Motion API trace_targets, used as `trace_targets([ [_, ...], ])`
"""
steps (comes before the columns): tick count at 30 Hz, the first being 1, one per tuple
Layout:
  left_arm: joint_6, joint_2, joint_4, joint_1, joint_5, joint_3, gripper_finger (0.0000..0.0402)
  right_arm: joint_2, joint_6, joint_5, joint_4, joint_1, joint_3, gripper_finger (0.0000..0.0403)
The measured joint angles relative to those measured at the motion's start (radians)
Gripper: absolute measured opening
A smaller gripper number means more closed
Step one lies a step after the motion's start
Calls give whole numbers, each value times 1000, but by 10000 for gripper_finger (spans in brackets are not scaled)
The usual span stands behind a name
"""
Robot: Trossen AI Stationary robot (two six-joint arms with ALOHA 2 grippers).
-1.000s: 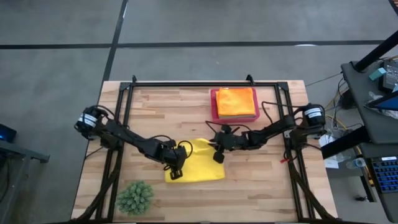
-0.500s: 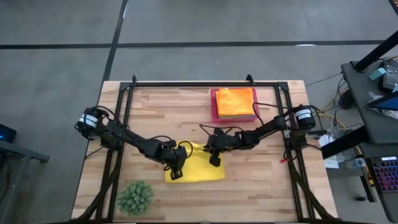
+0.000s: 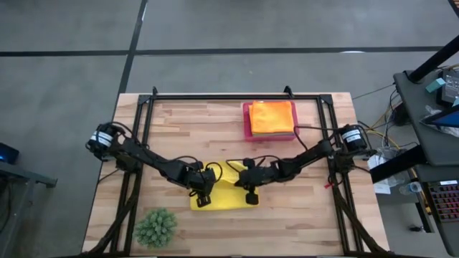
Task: Fold microfiber towels
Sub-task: Fold the yellow microfiber cloth
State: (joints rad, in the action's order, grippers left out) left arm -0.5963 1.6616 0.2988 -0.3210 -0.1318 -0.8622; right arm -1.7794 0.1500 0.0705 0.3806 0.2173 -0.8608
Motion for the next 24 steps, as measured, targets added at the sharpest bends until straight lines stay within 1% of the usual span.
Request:
trace_targets([
  [5,22,-30,-1,0,0,-21,146,5,5,14,-8,-4,0,9],
  [9,52,-58,-5,4,-2,-35,146,5,-1,45,-15,-12,-2,9],
  [12,58,-68,-14,21,-58,-39,146,5,-10,49,-14,-17,-2,19],
  [15,73,-74,-58,60,-110,-32,146,5,-12,62,-17,-19,-2,38],
  [18,146,-74,-86,100,-111,-30,146,20,-13,95,-52,-24,-2,66],
  [21,232,-68,-158,146,-110,-29,146,54,-34,138,-110,-27,-2,96],
  [24,287,-61,-238,197,-113,-13,146,97,-39,184,-174,-26,-2,125],
])
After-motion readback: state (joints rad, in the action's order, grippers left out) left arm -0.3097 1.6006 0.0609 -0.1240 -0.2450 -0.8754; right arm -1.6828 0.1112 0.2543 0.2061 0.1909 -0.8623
